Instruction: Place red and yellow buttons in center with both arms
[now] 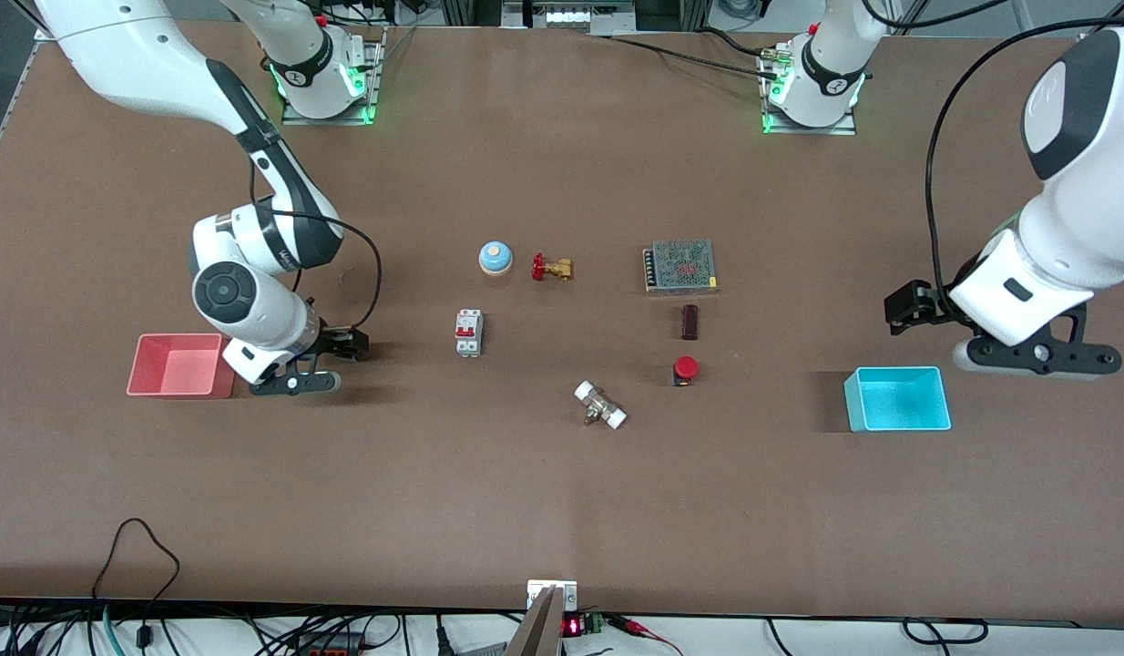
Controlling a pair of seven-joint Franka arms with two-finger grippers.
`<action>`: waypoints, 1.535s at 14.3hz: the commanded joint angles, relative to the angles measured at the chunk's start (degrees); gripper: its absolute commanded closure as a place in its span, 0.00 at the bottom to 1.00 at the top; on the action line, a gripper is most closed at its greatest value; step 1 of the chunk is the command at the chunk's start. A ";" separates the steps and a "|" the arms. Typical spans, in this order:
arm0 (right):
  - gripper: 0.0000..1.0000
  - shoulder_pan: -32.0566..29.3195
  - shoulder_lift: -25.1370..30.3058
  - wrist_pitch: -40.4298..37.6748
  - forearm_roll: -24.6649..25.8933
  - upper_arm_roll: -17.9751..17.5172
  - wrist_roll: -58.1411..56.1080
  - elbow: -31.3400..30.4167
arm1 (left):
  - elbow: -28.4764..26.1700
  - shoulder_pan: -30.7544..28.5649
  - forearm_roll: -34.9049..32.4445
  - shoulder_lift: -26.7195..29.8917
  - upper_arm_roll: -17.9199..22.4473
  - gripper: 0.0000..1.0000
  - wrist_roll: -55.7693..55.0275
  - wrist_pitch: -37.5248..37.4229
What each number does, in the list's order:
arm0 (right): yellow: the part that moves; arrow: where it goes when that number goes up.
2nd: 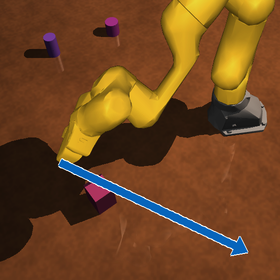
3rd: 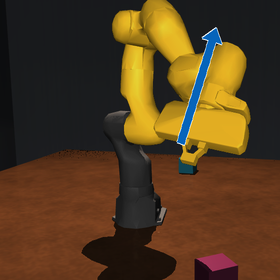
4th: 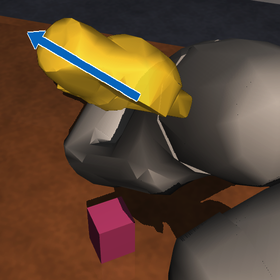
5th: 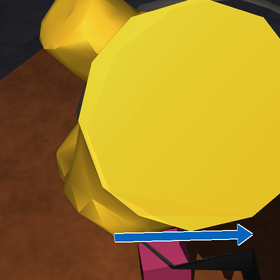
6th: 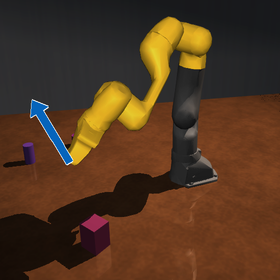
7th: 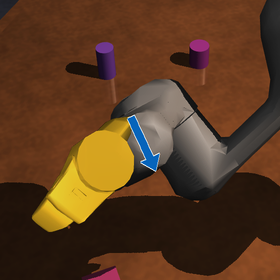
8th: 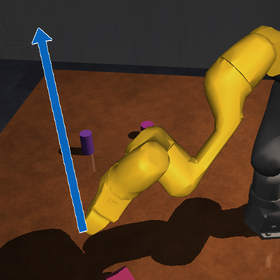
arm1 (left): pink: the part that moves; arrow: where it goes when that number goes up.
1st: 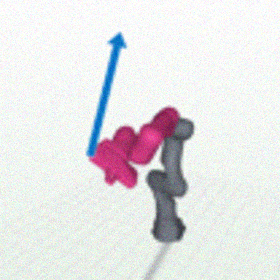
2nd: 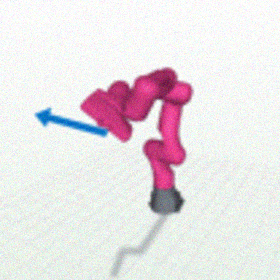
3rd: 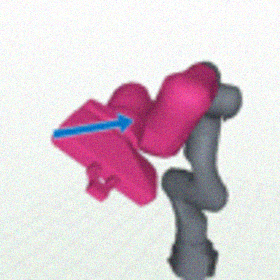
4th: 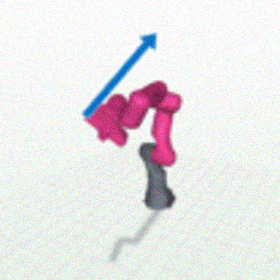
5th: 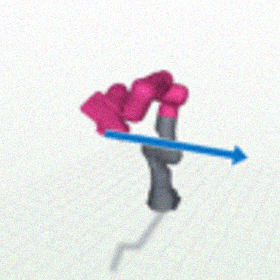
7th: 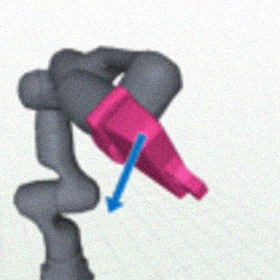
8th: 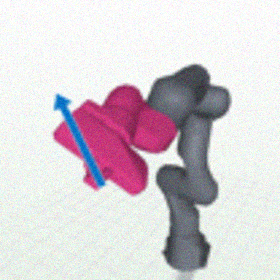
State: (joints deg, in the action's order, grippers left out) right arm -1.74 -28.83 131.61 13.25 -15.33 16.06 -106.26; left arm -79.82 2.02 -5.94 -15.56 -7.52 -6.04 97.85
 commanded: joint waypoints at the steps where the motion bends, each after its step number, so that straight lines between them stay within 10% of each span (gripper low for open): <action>1: 0.00 -2.03 5.96 -3.71 -5.21 0.21 -0.15 0.69 | -24.98 -2.72 -0.39 15.09 -0.91 0.00 -0.28 13.39; 10: 0.00 -2.83 19.85 -36.31 -11.32 8.56 -6.57 16.43 | -14.57 -3.78 5.24 13.10 -0.74 0.00 0.15 -4.95; 22: 0.00 3.50 23.47 -39.41 -11.84 12.61 -6.92 15.20 | -13.78 -3.78 5.59 13.01 -0.74 0.00 0.24 -4.95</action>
State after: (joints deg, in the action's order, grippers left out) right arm 0.92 -5.87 92.46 2.29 -3.86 10.14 -90.87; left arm -95.30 -1.17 -1.21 -1.86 -7.70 -6.17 94.17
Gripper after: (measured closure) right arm 0.000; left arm 0.000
